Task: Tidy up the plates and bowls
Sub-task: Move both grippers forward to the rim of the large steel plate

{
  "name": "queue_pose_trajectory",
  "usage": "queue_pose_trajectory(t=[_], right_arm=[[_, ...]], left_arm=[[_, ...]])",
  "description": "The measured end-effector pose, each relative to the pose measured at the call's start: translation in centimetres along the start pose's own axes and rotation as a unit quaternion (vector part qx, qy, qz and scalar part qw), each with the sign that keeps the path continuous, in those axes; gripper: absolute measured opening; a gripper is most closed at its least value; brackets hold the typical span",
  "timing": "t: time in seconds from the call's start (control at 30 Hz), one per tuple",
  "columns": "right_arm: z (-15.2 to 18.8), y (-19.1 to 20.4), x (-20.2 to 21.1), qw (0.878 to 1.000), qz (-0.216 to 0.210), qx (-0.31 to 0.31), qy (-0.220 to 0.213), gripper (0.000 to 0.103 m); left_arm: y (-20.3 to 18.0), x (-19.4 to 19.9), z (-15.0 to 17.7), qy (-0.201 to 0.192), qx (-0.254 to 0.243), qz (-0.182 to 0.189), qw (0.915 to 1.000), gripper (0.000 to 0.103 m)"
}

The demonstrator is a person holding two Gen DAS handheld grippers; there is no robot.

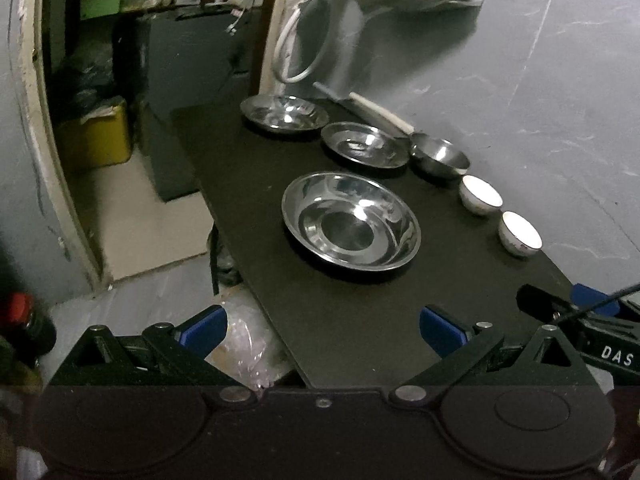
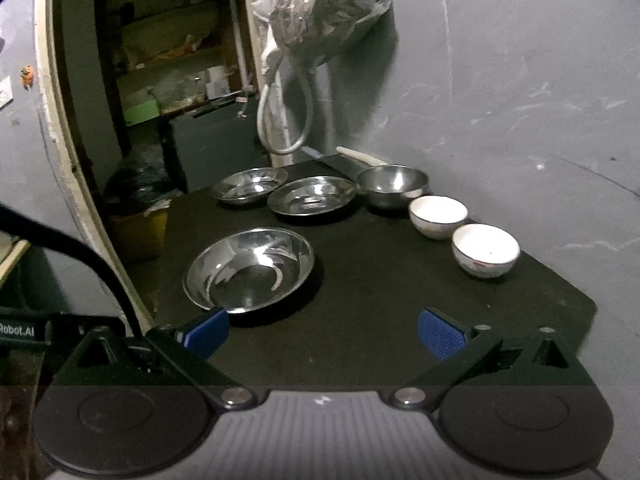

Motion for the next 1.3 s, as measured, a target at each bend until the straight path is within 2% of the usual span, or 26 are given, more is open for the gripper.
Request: queue_pose_trajectory(t=[0.2,0.4,0.57,0.7,0.77,0.9,1.13,1.3], right_arm=[[-0.5,-1.9,-1.4,0.999,-0.038,0.005,0.020,0.103],[-1.5,-2.9,-2.1,0.998,-0.063,0.009,0.026,0.103],[-2.7,-3.4,-3.5,0.997,-0.076,0.006,0.032,0.103],[-4.4,-3.7,-4.6,0.996,-0.087,0.004,0.028,0.103],[-5.3,-3.8,-5.3,0.996,-0.088,0.006,0.024,0.103],[-7.5,-3.9,-7.1,0.997,-0.080,0.005,0.016,0.103],[-11.7,-3.0,-12.3,0.999,-0.048,-0.007,0.011,0.103],[-14.1,-1.2,-16.9,0.999,-0.042,-0.002,0.006,0.103]], left_arm=[[-1.4,0.0,0.3,0.028,0.014,-0.015,0.9994,0.102],[-2.2,0.2,0.6,0.045,0.029,-0.016,0.9985,0.102],[-0.6,0.3,-0.1,0.036,0.058,-0.060,0.9959,0.102],[2.1,0.1,-2.8,0.009,0.099,-0.090,0.9910,0.102],[3.3,-0.4,-4.7,-0.007,0.100,-0.106,0.9893,0.102],[5.0,-2.8,-8.8,-0.028,0.090,-0.109,0.9895,0.102],[8.0,-10.2,-15.5,-0.048,0.077,-0.074,0.9931,0.102],[9.6,-16.4,-19.7,-0.051,0.063,-0.050,0.9955,0.102]])
Point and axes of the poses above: each gripper's, at about its wrist camera, not at the fingertips, and x roughly against the way its jaws point, y to its left, z to its underside, the point moved 4 cm from there along -x, roughly the way its jaws point, and after that the axes turned 8 degrees about -z, right-handed, at the moved point
